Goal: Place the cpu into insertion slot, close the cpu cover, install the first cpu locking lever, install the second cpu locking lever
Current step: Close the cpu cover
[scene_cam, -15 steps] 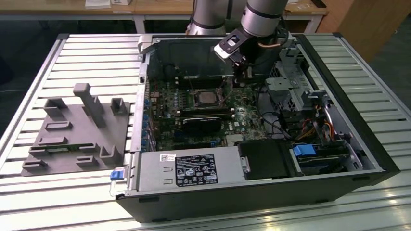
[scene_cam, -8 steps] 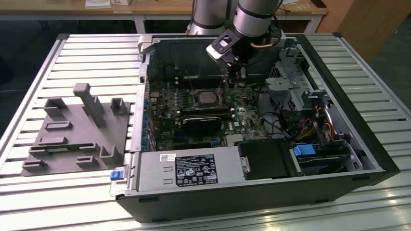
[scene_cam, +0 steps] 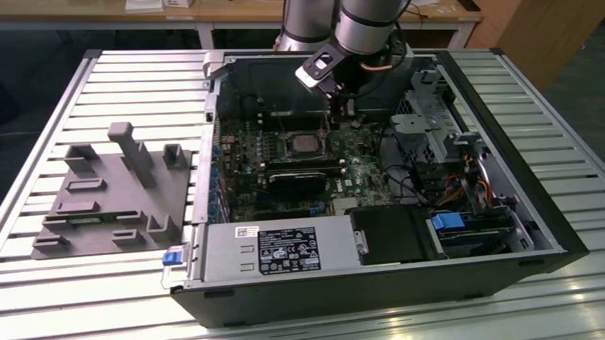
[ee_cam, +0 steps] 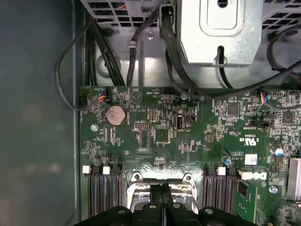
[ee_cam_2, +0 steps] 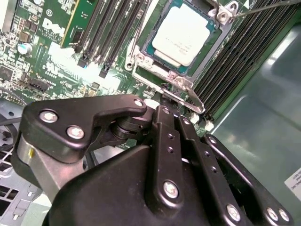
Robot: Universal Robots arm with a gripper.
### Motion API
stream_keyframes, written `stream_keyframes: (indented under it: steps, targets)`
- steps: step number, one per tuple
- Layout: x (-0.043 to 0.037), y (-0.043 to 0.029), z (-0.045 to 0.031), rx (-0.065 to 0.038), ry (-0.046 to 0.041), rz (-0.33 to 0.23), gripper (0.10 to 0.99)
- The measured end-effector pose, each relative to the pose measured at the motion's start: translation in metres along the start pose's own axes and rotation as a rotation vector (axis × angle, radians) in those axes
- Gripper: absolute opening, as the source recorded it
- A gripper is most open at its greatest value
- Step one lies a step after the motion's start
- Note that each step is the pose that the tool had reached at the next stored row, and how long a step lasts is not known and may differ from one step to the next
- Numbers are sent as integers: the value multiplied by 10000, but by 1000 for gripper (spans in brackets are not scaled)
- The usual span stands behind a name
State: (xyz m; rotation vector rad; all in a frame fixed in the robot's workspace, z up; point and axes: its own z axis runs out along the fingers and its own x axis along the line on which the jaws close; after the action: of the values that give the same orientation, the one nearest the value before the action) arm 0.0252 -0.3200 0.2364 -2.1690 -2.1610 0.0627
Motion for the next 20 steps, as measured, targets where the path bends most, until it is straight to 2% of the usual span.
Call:
stream_keyframes:
  steps: [10, 12, 15, 20]
  targets:
    - [0, -48, 4, -38, 0, -4, 102]
    - [0, -64, 6, -126, -1, -11, 102]
    - [0, -103, 13, -319, 1, -21, 102]
    - [-7, -217, 27, -422, 2, -32, 102]
